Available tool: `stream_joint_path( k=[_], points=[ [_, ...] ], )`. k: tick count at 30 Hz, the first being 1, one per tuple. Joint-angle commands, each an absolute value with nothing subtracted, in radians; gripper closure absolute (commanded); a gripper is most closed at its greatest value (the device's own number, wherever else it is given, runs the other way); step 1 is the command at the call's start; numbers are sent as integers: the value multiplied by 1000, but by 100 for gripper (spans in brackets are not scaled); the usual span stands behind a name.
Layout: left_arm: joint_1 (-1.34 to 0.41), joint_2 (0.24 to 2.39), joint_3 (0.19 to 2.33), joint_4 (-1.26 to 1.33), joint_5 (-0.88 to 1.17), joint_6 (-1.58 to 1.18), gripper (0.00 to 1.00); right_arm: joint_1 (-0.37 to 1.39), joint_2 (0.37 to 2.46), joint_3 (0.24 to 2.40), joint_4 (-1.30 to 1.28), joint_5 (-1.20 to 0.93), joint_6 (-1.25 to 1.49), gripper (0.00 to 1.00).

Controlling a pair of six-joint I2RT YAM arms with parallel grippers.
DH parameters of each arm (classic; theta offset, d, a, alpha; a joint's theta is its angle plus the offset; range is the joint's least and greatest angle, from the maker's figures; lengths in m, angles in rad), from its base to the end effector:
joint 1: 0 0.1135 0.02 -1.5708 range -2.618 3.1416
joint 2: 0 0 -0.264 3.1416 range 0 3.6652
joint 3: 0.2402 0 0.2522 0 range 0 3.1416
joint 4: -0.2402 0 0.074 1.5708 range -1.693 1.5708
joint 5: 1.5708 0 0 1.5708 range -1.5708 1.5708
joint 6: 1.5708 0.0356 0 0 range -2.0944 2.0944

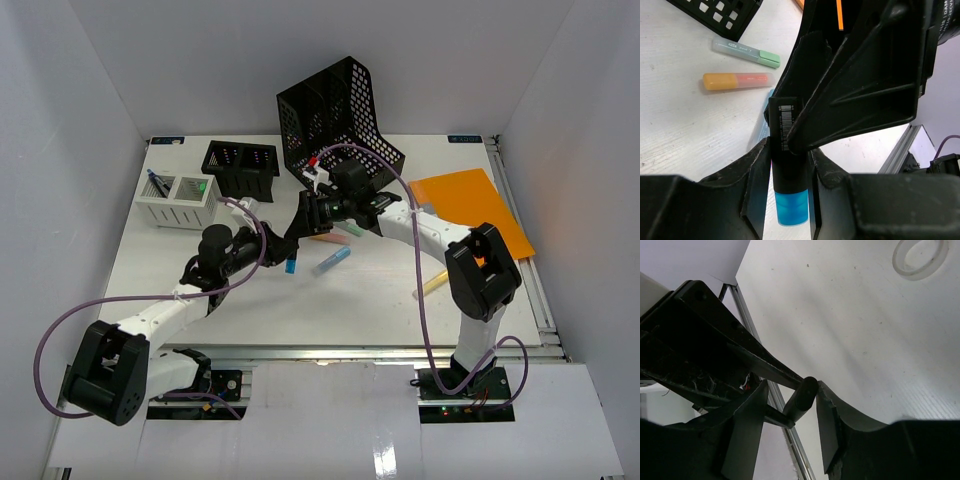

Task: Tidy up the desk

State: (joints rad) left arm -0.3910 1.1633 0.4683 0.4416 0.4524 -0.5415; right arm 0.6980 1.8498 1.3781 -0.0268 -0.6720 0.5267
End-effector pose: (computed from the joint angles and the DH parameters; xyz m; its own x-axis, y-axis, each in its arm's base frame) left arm 0.2202 -0.1076 0.2185 -0.5769 -0.2636 -0.7731 0.5095 0.6236 -0.5929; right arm 0.3134 0.2918 0.2607 -0.7801 -0.1409 -0.6096 -0.6128 0.3690 0.6988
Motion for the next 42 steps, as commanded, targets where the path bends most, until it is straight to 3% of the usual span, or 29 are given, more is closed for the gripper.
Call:
stream_joint_path(
  k=[1,3,9,11,13,15,18,25,30,33,37,42],
  points=[
    [-394,1138,487,483,455,-539,86,710,1874,1414,33,-711,554,62],
    [-394,1138,492,477,451,-532,86,710,1873,1410,40,-719,557,73],
    [-394,1142,502,459,429,-519,80,712,1853,1398,66,-751,557,85],
    [-394,1132,505,449,423,-520,69,712,1849,1411,66,-763,541,90],
    [-394,1119,505,436,423,-518,51,713,1845,1428,63,-773,520,92],
    [-393,1087,513,390,425,-507,22,712,1851,1458,60,-788,503,92],
    [-393,1013,523,280,402,-472,6,712,1875,1531,42,-797,455,92],
    [-393,709,630,-70,226,-412,2,734,2032,1863,-130,-672,87,92],
    [-393,509,700,-241,44,-444,2,768,2205,2220,-177,-597,-75,92],
    [-393,457,741,-298,-77,-451,2,795,2323,2378,-53,-530,-90,92],
    [-393,459,813,-335,-155,-414,2,846,2324,2292,293,-434,-93,92],
    [-393,489,920,-360,-163,-345,2,903,2458,2377,545,-310,-84,92]
  ],
)
